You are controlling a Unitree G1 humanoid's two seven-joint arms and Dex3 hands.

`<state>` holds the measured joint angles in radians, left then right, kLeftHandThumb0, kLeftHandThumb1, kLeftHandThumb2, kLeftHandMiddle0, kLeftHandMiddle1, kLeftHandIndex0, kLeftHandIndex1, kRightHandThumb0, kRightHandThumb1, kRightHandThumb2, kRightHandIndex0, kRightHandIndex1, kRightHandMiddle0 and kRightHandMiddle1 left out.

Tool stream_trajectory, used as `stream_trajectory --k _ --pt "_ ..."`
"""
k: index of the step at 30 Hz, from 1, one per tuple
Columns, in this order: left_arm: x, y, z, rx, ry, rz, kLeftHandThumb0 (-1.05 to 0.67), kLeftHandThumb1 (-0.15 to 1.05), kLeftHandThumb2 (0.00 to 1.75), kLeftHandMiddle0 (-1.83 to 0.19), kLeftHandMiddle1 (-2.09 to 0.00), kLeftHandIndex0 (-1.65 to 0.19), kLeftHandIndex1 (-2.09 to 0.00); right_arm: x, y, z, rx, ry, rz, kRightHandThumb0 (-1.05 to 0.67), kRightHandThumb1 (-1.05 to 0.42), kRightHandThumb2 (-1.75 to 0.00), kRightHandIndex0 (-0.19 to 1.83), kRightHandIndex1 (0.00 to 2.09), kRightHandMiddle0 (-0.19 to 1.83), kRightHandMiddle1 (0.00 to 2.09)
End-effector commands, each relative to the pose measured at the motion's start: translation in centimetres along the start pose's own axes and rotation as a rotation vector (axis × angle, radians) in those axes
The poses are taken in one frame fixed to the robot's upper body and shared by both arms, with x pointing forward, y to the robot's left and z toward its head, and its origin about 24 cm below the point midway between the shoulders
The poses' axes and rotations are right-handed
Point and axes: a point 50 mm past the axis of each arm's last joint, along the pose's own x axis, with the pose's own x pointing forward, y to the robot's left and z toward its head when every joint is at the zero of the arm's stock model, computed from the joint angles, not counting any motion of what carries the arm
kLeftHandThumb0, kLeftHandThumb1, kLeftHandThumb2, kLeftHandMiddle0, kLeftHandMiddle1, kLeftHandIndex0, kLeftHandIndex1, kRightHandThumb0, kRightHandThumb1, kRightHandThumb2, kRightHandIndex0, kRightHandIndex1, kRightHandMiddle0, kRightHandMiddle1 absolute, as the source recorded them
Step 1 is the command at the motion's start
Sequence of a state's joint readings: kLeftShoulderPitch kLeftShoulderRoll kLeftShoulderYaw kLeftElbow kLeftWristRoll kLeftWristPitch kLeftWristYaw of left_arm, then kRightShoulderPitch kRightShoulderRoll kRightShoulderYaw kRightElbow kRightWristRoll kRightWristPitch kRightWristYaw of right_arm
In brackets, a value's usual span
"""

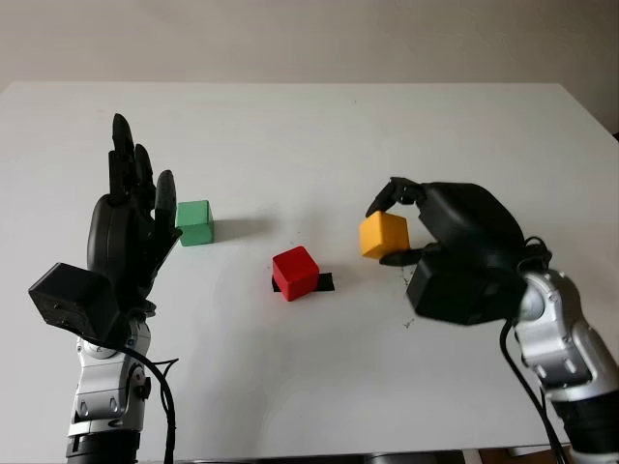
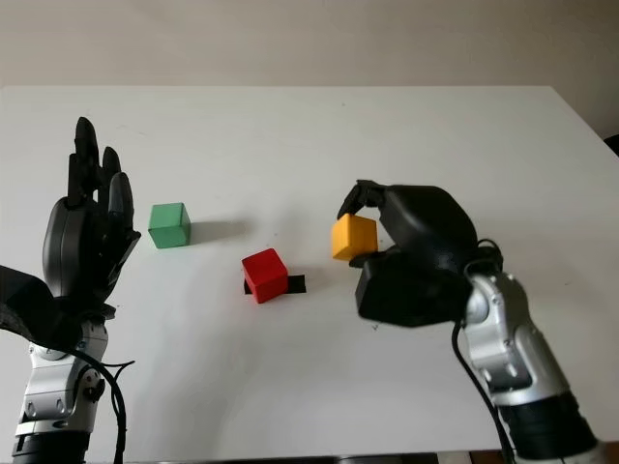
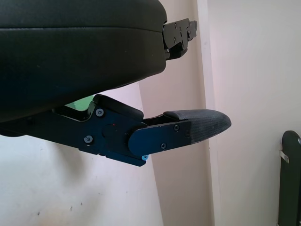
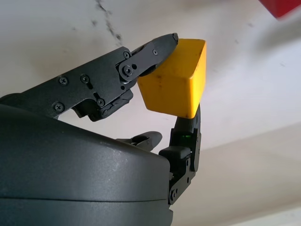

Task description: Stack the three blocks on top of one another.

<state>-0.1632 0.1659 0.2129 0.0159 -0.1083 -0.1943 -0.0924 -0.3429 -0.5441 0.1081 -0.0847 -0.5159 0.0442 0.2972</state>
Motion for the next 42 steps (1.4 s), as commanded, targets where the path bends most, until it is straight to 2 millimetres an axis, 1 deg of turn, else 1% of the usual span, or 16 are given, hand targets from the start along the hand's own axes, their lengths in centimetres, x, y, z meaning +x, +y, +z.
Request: stream_trajectory --k 1,8,13,17,20,24,29,36,42 --pt "-0.1 -0.1 0.3 0.008 -0.019 -0.006 -0.65 1.05 0.55 0.18 -0.05 0.19 -0.01 0.6 -1.5 0.4 0.037 -0.040 -0.031 -0.34 -0.91 -0.05 0.45 0.08 0.47 1.31" --pt "-0.2 -0.4 0.4 0.006 -0.017 0.007 -0.65 1.05 0.54 0.18 -0.05 0.19 -0.02 2.0 -3.5 0.9 0.132 -0.094 -0.003 -0.38 -0.93 -0.06 0.45 0.07 0.46 1.33" --pt "-0.4 -0.6 0.4 0.013 -0.015 0.008 -0.65 1.05 0.54 0.18 -0.05 0.19 -0.01 2.8 -4.0 1.3 0.153 -0.131 0.038 -0.38 -0.94 -0.06 0.43 0.06 0.41 1.39" --pt "-0.4 -0.7 0.3 0.011 -0.015 0.009 -0.66 1.05 0.54 0.18 -0.05 0.19 -0.01 3.5 -3.9 1.8 0.225 -0.192 0.112 -0.39 -0.96 -0.06 0.40 0.04 0.37 1.42" --pt "-0.4 -0.8 0.3 0.007 -0.016 0.007 -0.65 1.05 0.54 0.18 -0.05 0.19 -0.01 3.9 -3.3 2.0 0.303 -0.217 0.168 -0.38 -0.98 -0.06 0.34 0.02 0.31 1.47" --pt "-0.5 -0.8 0.3 0.010 -0.011 0.011 -0.66 1.05 0.53 0.19 -0.05 0.19 -0.01 4.8 -1.6 2.2 0.382 -0.280 0.241 -0.42 -0.99 -0.06 0.28 0.01 0.28 1.52" --pt "-0.6 -0.7 0.3 0.014 -0.011 0.021 -0.66 1.05 0.53 0.17 -0.06 0.18 -0.03 5.3 0.4 2.8 0.420 -0.307 0.308 -0.49 -1.00 -0.06 0.27 0.01 0.29 1.55" --pt "-0.5 -0.7 0.3 0.013 -0.012 0.020 -0.66 1.05 0.54 0.17 -0.05 0.19 -0.04 5.5 2.1 3.4 0.518 -0.326 0.371 -0.49 -0.97 -0.05 0.29 0.03 0.32 1.56" --pt "-0.4 -0.7 0.4 0.017 -0.012 0.021 -0.67 1.05 0.53 0.17 -0.05 0.19 -0.04 5.7 3.4 3.8 0.552 -0.337 0.408 -0.51 -0.97 -0.05 0.29 0.03 0.34 1.57"
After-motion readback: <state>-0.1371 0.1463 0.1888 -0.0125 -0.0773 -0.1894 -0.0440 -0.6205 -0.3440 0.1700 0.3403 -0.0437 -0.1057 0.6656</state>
